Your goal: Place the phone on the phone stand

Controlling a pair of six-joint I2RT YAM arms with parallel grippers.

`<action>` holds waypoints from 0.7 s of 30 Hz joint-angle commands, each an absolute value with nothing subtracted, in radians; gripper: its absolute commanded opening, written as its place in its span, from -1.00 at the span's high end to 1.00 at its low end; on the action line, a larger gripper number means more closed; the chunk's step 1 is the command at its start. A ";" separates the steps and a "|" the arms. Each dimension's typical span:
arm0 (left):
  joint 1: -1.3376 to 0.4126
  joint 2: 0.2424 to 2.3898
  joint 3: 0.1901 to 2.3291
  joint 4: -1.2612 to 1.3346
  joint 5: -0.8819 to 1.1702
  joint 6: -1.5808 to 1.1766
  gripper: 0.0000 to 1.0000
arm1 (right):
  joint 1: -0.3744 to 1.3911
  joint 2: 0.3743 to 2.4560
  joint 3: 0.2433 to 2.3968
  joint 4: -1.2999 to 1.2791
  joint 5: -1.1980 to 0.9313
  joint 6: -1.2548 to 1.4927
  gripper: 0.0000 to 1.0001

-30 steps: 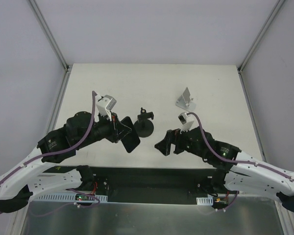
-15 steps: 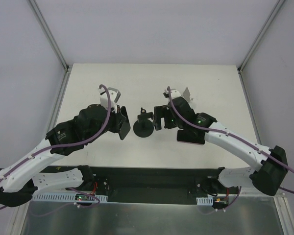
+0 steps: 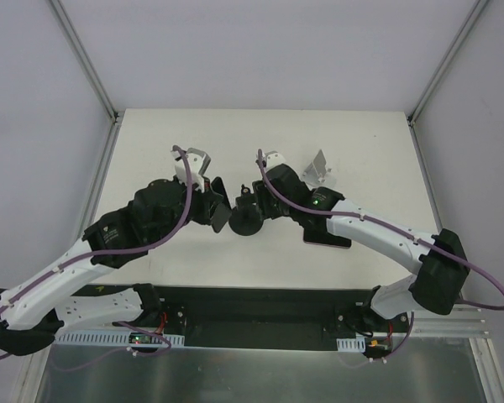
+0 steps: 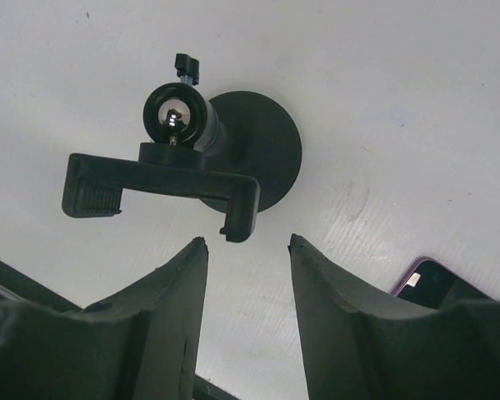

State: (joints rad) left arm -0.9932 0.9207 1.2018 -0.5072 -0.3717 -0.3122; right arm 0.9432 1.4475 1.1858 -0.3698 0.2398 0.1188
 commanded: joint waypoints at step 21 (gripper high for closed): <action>-0.985 0.690 1.020 -0.469 -0.150 -0.296 1.00 | 0.948 1.519 1.295 -0.298 0.270 0.012 0.98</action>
